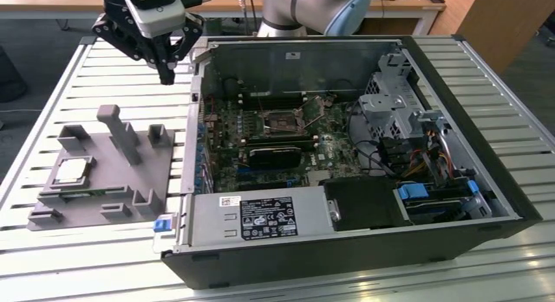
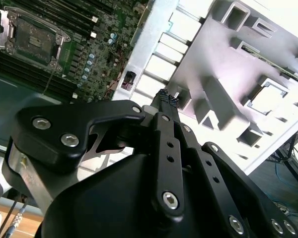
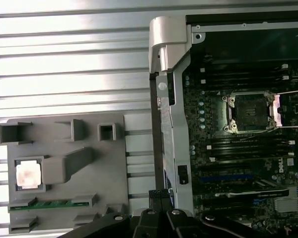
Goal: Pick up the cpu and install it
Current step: 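Reach for the cpu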
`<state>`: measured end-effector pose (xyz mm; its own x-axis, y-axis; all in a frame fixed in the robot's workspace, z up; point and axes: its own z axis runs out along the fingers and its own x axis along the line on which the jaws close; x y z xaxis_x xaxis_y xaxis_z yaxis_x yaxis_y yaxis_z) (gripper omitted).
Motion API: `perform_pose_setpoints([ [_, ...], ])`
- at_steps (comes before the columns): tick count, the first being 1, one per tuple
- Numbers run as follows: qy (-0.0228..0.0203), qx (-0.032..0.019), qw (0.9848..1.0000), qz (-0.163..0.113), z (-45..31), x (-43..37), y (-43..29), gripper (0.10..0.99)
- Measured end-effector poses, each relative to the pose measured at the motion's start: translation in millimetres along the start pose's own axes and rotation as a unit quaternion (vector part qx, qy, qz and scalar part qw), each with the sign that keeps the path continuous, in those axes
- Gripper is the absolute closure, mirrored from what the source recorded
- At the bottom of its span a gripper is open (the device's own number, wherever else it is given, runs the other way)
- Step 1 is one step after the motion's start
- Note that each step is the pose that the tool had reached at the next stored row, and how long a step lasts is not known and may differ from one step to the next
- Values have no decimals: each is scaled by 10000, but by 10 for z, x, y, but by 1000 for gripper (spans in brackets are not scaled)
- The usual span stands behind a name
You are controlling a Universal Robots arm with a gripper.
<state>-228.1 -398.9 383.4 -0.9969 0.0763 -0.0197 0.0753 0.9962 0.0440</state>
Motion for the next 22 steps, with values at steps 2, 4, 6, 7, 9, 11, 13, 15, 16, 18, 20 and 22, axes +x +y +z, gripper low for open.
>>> perform_pose_setpoints([
  [2, 0, 0, 10000, 0, 2, 21, -2, 980],
  [4, 1, 0, 10000, 0, 3, 42, -4, 980],
  [6, 2, 0, 10000, -1, 5, 63, -5, 980],
  [7, 3, 0, 10000, 0, 5, 73, -6, 980],
  [9, 4, 0, 10000, 0, 7, 92, -8, 980],
  [11, 5, 0, 10000, 0, 8, 114, -9, 980],
  [13, 6, 0, 10000, 0, 10, 133, -11, 980],
  [15, 7, 0, 10000, 0, 12, 153, -12, 980],
  [16, 8, 1, 10000, 0, 12, 162, -13, 980],
  [18, 8, 1, 10000, 0, 14, 180, -15, 980],
  [20, 10, 0, 10000, 0, 16, 196, -16, 980],
  [22, 11, 1, 10000, 0, 17, 213, -17, 980],
])
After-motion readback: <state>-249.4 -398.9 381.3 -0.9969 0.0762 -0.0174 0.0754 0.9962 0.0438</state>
